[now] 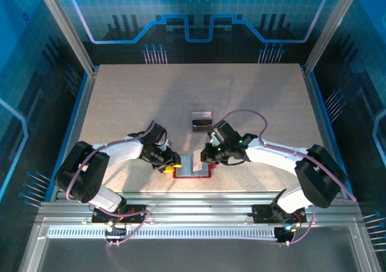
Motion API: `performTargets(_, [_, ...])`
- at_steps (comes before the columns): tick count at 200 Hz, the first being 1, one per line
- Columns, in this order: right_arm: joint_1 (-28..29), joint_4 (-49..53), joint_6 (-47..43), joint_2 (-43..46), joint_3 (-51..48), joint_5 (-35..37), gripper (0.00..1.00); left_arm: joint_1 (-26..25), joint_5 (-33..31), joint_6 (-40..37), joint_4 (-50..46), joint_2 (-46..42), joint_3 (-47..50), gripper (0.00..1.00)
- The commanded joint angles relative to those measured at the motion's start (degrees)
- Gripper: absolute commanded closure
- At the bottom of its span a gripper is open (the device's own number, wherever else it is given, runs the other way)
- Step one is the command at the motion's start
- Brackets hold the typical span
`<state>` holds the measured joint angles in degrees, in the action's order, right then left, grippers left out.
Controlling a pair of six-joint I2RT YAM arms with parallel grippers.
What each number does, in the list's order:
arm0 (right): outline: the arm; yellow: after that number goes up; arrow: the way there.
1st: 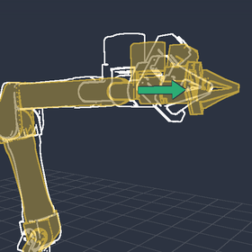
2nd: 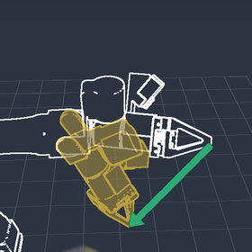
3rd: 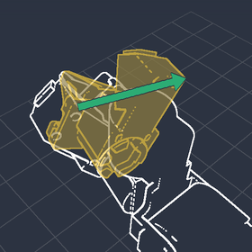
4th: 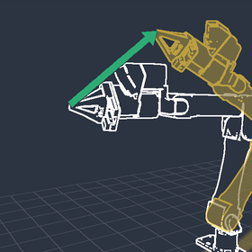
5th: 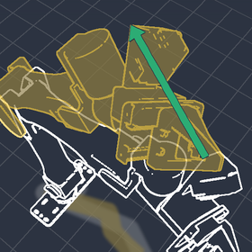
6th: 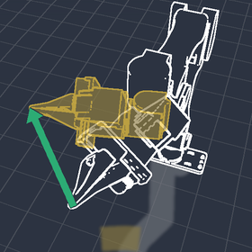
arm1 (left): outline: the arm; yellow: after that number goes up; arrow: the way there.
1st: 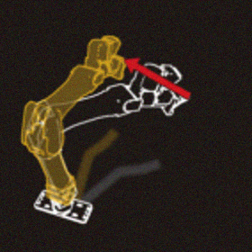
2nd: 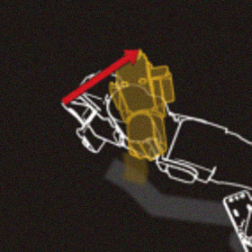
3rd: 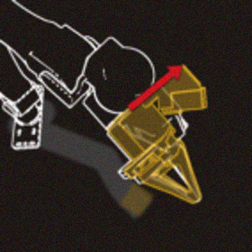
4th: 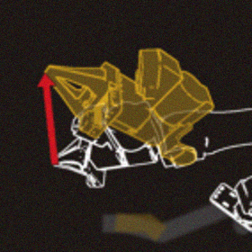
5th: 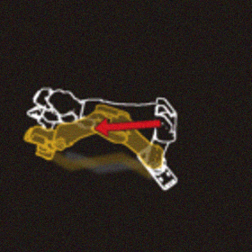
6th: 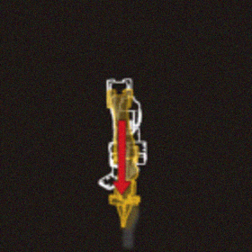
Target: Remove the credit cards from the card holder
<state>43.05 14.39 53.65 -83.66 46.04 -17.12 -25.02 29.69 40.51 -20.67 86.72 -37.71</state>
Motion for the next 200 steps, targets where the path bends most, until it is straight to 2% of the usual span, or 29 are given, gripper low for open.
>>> performTargets(1, [-0.72,2.95,-1.61,1.64,1.45,0.66,1.0,-0.47,0.69,0.26,-0.6,-1.09,0.65,0.6])
performTargets(26, [-1.25,4.83,-4.35,1.85,1.86,0.11,1.0,-0.47,-0.98,0.96,-0.69,-2.92,0.35,0.6])
performTargets(59, [-1.5,12.03,-16.1,1.77,6.23,-0.37,1.0,-0.39,-2.51,1.67,-0.55,-5.04,0.03,0.6])
performTargets(110, [-1.19,29.54,-35.19,-0.36,15.2,4.65,1.0,-0.3,-5.8,1.67,-1.18,-7.95,-0.34,0.6])
performTargets(155, [0.35,37.15,-48.72,-2.15,20.47,10.6,1.0,-0.1,-6.32,1.68,-1.11,-9.24,-0.61,0.6])
performTargets(200, [1.49,44.98,-61.2,-5.81,25.08,11.23,1.0,0.06,-6.01,1.41,-0.44,-10.58,-0.18,0.6])
